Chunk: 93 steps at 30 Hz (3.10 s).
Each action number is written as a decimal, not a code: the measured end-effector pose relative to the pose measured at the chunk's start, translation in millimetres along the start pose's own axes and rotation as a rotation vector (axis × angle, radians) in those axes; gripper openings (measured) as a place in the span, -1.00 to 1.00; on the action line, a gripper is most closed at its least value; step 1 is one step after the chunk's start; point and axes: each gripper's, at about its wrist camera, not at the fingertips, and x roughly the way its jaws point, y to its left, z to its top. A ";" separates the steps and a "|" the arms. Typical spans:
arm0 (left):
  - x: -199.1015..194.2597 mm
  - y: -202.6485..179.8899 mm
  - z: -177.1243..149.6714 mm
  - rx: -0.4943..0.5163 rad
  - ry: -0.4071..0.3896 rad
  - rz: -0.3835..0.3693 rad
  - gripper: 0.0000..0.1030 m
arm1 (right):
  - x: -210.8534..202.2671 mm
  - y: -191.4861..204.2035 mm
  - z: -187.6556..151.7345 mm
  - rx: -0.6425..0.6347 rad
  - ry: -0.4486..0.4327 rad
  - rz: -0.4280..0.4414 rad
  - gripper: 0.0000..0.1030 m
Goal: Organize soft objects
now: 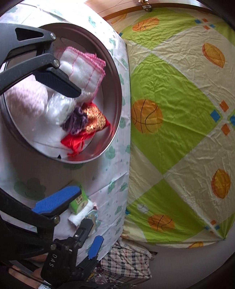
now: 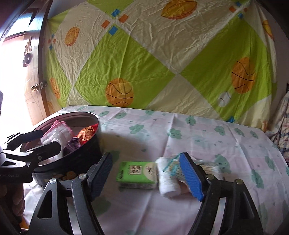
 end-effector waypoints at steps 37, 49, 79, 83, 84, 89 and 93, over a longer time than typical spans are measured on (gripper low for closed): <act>116.8 -112.9 -11.2 0.073 0.338 -0.191 0.50 | -14.4 -80.3 -18.3 0.270 0.007 -0.108 0.66; 96.4 -104.5 -6.8 0.054 0.232 -0.189 0.50 | -6.1 -96.5 -23.0 0.353 0.050 -0.079 0.66; 67.8 -99.3 -2.7 0.047 0.069 -0.159 0.50 | 59.0 -94.5 -3.2 -0.125 0.259 0.170 0.66; 67.9 -98.9 -2.3 0.046 0.069 -0.160 0.50 | 64.3 -93.0 -6.1 -0.156 0.296 0.181 0.66; 67.7 -99.4 -2.5 0.045 0.069 -0.160 0.50 | 63.9 -93.9 -6.2 -0.155 0.297 0.176 0.62; 67.5 -100.1 -2.4 0.045 0.070 -0.160 0.50 | 61.9 -89.9 -3.7 -0.198 0.269 0.118 0.52; 68.3 -99.7 -2.5 0.045 0.074 -0.162 0.50 | 76.3 -80.1 -4.2 -0.294 0.314 0.097 0.54</act>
